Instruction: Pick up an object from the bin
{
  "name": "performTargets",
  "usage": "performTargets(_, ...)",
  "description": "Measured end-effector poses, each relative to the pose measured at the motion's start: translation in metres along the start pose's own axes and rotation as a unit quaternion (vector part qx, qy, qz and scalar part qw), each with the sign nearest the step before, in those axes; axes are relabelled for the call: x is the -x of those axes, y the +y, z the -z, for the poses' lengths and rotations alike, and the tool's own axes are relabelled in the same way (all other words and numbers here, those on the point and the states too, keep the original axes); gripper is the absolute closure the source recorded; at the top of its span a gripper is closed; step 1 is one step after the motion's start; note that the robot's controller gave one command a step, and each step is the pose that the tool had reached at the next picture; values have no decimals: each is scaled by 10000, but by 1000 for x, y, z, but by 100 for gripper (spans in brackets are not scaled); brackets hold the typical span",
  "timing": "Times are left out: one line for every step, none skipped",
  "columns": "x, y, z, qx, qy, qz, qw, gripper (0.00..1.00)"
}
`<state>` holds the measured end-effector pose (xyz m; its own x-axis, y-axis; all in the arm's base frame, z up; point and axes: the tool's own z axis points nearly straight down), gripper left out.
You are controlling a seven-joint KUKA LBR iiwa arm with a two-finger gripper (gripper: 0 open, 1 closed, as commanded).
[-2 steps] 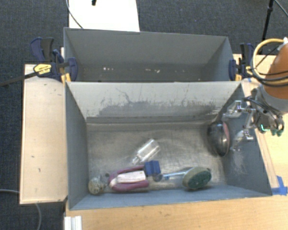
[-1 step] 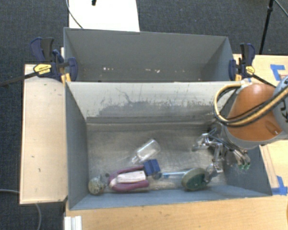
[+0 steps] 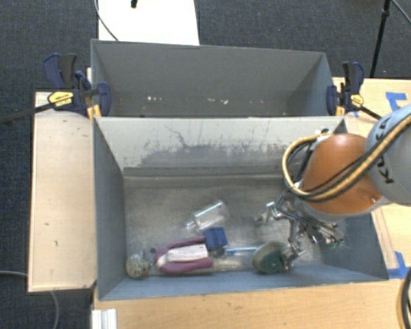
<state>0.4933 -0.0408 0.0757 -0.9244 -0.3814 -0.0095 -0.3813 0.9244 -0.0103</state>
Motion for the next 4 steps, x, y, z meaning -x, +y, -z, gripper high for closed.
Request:
performTargets(2, 18, 0, 6, 5, -1001, 9950, 0)
performTargets(13, 54, 1, 2, -34, -908, 9959, 0)
performTargets(9, 55, 0, 27, 41, -892, 9960, 100)
performTargets(-3, 16, 208, 28, -3, 971, 9953, 100)
